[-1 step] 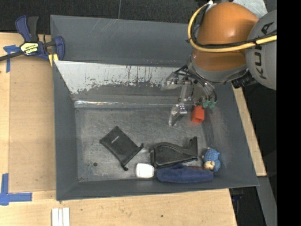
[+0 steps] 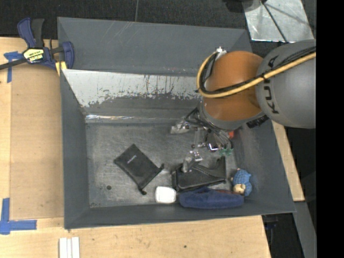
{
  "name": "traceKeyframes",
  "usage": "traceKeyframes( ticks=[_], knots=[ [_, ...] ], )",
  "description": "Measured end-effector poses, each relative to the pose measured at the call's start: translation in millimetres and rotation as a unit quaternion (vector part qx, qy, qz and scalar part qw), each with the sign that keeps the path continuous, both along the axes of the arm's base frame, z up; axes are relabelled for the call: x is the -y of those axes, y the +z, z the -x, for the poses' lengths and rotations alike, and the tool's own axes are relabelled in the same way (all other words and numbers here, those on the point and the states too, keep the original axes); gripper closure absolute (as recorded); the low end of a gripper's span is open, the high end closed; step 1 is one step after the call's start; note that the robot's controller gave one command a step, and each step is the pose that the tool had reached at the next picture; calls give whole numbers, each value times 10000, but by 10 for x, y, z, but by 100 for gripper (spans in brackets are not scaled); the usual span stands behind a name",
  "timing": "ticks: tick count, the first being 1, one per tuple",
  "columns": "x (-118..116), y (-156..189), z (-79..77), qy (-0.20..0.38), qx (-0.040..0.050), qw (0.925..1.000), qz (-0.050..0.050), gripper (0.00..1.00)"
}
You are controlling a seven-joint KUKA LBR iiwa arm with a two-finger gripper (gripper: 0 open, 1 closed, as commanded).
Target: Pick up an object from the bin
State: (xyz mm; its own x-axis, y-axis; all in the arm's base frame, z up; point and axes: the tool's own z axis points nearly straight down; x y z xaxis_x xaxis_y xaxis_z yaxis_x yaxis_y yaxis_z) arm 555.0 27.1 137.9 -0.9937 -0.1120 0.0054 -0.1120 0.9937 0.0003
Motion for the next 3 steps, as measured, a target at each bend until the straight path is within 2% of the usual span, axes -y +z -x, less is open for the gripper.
traceKeyframes(
  ticks=[1,2,3],
  knots=[
    [-540,-525,191,-162,8,9999,-11,0],
    [-505,-494,168,-185,40,9998,-4,100],
    [-246,-552,319,-1019,78,9948,-33,100]
  ],
)
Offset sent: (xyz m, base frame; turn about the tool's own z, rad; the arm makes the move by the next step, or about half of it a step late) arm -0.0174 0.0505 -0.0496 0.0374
